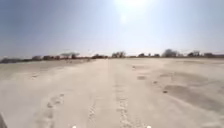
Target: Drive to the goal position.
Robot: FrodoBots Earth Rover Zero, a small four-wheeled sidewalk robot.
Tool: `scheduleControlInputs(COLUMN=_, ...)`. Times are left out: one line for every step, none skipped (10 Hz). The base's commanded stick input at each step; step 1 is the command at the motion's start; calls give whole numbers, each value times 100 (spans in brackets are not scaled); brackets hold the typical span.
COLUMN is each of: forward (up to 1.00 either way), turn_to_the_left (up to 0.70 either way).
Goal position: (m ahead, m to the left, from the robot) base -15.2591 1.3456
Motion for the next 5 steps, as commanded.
scheduleControlInputs(forward=70, turn_to_the_left=0)
scheduleControlInputs(forward=70, turn_to_the_left=0)
scheduleControlInputs(forward=70, turn_to_the_left=0)
scheduleControlInputs(forward=70, turn_to_the_left=0)
scheduleControlInputs(forward=70, turn_to_the_left=0)
